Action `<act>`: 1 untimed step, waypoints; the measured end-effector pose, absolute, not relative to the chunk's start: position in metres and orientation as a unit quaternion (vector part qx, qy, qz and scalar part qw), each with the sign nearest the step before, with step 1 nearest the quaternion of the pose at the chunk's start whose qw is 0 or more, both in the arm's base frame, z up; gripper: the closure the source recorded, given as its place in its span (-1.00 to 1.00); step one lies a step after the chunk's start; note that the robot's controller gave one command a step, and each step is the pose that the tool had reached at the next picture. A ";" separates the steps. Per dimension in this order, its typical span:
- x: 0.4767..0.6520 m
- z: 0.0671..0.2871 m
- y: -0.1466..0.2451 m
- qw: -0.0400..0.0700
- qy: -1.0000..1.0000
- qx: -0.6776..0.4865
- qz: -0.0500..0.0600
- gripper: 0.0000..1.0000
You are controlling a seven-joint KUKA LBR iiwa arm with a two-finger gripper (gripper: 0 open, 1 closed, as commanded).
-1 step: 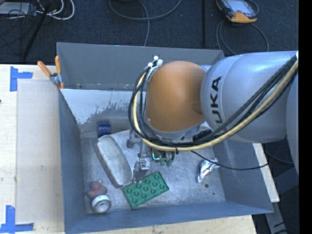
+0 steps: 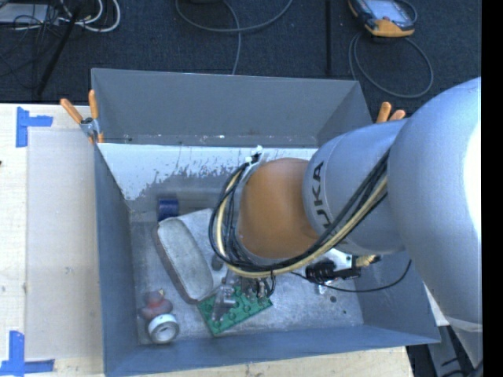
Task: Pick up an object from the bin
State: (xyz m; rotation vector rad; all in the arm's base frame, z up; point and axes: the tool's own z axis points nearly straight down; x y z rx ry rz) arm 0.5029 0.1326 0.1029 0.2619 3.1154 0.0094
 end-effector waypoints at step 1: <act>0.502 0.097 0.129 0.013 0.996 0.088 0.006 -1.00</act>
Offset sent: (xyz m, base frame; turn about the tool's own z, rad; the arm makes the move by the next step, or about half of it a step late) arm -0.0168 -0.0266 -0.0329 0.0230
